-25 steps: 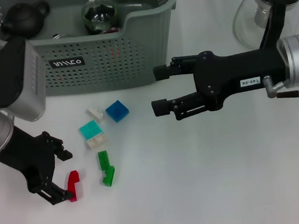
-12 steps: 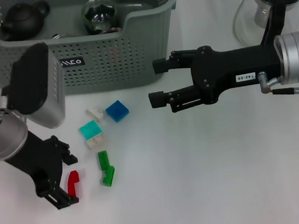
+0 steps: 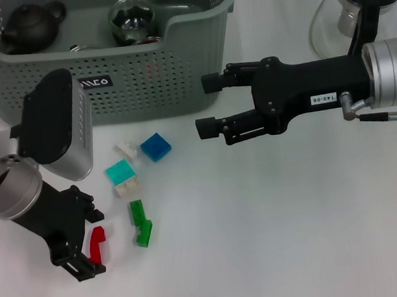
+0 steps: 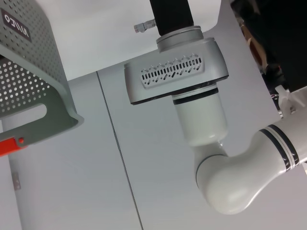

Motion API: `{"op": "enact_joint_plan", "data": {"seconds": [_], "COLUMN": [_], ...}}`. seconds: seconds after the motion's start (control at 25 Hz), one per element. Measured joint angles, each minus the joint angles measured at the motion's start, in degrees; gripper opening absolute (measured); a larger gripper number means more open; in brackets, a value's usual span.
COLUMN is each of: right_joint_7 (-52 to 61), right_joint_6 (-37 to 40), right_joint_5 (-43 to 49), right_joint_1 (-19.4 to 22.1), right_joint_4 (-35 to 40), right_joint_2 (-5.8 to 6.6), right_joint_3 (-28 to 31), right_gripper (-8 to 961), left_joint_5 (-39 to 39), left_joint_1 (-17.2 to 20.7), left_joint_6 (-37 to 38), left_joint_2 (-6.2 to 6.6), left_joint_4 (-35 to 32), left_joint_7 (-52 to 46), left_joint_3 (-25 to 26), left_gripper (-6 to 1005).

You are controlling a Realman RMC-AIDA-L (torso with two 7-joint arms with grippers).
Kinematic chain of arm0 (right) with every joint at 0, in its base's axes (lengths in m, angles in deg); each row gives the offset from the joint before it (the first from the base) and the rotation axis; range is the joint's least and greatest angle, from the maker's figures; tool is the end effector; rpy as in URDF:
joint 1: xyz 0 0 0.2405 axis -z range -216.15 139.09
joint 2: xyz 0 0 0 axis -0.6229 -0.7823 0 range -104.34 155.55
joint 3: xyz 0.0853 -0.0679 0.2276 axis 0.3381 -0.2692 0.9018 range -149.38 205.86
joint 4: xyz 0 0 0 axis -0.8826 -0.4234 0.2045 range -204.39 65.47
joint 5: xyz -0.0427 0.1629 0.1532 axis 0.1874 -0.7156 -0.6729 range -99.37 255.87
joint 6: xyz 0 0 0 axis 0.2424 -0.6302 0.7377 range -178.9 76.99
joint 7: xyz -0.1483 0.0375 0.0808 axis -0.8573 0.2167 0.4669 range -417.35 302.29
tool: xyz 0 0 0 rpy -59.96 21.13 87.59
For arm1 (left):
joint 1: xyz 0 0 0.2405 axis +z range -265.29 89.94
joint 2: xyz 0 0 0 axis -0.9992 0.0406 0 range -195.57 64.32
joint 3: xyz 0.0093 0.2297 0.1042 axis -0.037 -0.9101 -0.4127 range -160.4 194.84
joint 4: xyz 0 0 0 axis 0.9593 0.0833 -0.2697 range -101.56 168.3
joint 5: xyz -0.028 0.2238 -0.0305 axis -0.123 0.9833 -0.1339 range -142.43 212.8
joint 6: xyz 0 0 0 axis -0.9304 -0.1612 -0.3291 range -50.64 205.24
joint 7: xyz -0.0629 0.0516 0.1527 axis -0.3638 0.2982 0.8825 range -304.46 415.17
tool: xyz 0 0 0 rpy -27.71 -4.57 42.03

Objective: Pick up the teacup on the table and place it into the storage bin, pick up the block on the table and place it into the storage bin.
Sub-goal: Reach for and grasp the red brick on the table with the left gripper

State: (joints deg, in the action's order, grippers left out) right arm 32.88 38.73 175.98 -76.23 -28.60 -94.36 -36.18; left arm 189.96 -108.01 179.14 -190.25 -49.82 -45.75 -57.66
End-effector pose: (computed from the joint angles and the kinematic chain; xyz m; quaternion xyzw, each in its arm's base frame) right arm 0.1453 0.3563 -0.0640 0.9513 -0.1534 -0.2660 0.0264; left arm -0.2520 0.2912 -0.0226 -0.9666 -0.0858 0.2414 0.0068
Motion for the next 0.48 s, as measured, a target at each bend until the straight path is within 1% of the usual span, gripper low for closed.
{"op": "enact_joint_plan", "data": {"seconds": [0.28, 0.48], "right_joint_7": [-0.32, -0.40], "right_joint_6": [-0.04, -0.04], "right_joint_5": [0.07, 0.07], "right_joint_1": [-0.11, -0.10], "right_joint_4": [-0.29, -0.70], "right_joint_2": [0.00, 0.00], "right_joint_3": [0.00, 0.00], "right_gripper": [940, 940], "left_joint_5": [0.44, 0.86], "left_joint_1": [0.09, 0.67], "left_joint_6": [-0.23, -1.34], "left_joint_2": [0.02, -0.02], "left_joint_4": [0.22, 0.34], "left_joint_7": [0.07, 0.08], "left_joint_3": [-0.19, -1.77], "left_gripper": [869, 869]}}
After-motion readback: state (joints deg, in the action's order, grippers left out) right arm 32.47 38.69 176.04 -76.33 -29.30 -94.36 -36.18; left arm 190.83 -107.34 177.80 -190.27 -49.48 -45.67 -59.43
